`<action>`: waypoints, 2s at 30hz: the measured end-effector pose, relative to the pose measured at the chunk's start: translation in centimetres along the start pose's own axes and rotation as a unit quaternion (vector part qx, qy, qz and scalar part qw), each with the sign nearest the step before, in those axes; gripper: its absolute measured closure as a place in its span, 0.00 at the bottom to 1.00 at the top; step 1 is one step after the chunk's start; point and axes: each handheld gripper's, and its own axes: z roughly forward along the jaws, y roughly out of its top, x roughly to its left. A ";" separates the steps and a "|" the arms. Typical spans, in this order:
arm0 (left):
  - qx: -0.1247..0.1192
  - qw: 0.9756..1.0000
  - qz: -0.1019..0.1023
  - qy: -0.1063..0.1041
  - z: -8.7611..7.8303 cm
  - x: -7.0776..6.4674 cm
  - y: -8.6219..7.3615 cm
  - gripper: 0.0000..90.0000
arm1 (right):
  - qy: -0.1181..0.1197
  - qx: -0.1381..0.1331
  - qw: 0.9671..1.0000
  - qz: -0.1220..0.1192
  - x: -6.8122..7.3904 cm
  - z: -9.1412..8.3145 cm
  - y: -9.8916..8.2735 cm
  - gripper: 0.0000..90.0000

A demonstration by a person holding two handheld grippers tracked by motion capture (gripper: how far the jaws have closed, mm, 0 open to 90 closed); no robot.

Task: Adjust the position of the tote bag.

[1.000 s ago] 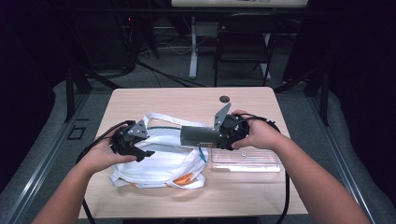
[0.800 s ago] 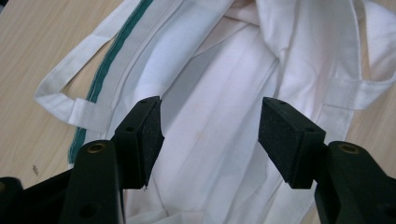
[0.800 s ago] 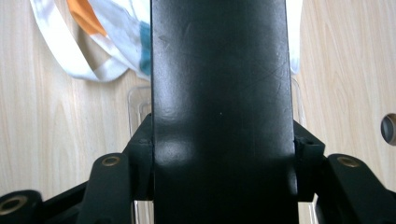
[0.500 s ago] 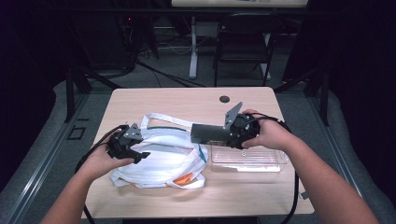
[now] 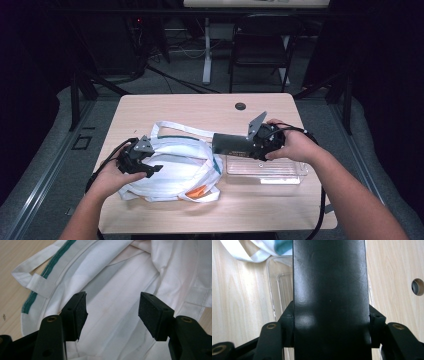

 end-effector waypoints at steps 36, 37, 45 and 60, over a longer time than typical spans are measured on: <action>-0.029 0.999 -0.011 0.019 0.1 -1.5 -2.1 0.44 | -0.011 0.036 0.999 0.019 -1.3 1.0 -5.1 0.47; -0.030 0.999 -0.010 0.020 0.1 -1.5 -2.2 0.44 | -0.012 0.037 0.999 0.019 -1.3 1.1 -5.1 0.47; -0.024 0.999 -0.007 0.021 0.0 -1.9 -2.2 0.44 | -0.011 0.041 0.999 0.029 -1.7 2.7 -5.8 0.47; -0.027 0.999 -0.004 0.025 -0.1 -2.2 -2.2 0.44 | -0.008 0.053 0.998 0.038 -2.4 5.4 -6.1 0.47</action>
